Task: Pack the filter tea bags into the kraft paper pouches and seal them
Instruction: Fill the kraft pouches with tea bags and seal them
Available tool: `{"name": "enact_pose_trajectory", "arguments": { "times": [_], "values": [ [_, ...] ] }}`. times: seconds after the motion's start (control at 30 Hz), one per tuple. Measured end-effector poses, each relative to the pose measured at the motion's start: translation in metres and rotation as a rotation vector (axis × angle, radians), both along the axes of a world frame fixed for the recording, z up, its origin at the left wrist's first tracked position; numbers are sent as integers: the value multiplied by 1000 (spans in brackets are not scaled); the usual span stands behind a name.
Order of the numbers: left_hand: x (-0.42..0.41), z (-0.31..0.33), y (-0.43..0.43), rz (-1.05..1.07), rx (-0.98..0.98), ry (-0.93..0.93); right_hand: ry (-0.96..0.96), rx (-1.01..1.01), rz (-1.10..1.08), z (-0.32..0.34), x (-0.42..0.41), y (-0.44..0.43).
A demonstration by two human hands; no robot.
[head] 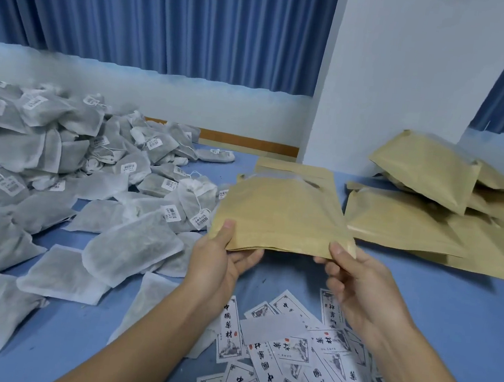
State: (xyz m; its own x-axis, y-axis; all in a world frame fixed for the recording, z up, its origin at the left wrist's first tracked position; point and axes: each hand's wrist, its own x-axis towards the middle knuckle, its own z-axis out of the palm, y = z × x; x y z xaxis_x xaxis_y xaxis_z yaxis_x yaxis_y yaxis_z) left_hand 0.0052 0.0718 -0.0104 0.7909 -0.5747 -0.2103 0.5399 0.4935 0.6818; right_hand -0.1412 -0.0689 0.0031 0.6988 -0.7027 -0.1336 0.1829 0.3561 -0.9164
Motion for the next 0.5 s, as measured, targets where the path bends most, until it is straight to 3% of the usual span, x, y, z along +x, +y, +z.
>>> {"name": "enact_pose_trajectory", "arguments": {
  "times": [0.1,0.23,0.5],
  "values": [
    [-14,4,-3,83,-67,80,-125,-69,65,-3,3,9],
    [-39,-5,-11,-114,128,-138,-102,-175,197,-8,8,21],
    [-54,-14,-20,-118,203,-148,-84,-169,-137,-20,7,33]
  ]
}}
